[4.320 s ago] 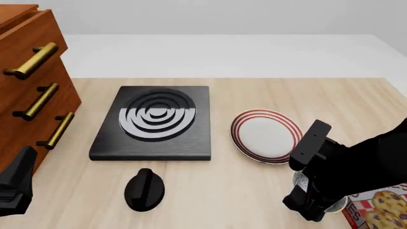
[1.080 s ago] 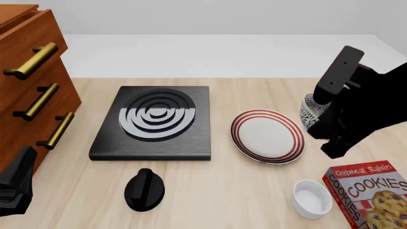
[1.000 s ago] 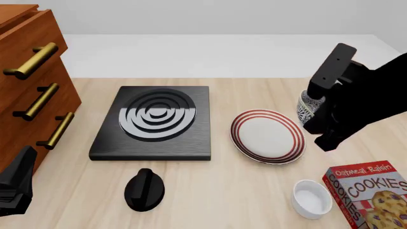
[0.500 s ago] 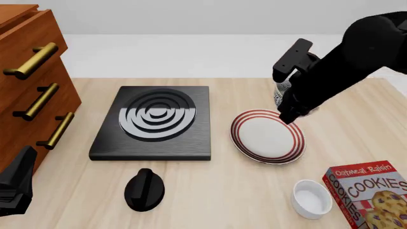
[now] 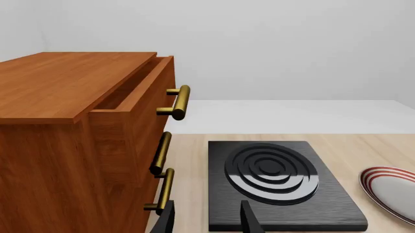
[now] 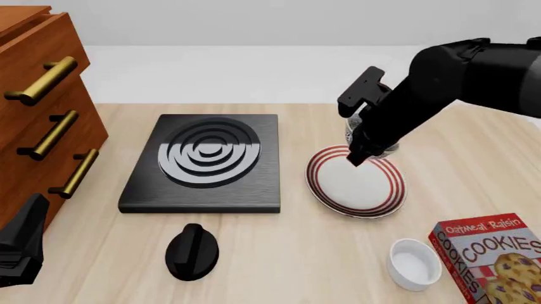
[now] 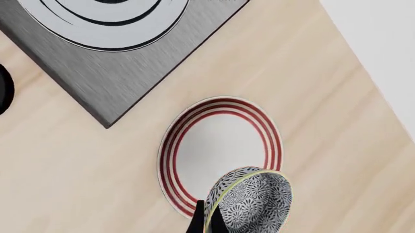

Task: Pick the akita bowl on the ramekin and place it on the plate.

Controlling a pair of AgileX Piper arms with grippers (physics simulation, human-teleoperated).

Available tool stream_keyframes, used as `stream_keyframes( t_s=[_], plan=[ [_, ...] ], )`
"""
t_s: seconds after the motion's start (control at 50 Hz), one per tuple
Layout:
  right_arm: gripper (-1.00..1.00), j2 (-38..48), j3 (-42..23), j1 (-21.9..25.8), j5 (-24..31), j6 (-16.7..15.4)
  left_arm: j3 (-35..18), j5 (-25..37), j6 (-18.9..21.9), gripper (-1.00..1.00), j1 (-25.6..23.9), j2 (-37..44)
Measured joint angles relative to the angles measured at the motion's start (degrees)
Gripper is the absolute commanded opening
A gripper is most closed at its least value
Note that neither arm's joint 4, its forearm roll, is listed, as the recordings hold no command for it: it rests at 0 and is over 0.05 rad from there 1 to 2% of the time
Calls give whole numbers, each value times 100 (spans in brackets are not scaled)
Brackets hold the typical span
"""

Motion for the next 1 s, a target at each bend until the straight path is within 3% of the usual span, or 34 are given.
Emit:
stream_keyframes(
  t_s=[1.0],
  plan=[
    [-100,967,144,-178,-859,-117,0,0,0,100,0,0]
  ],
)
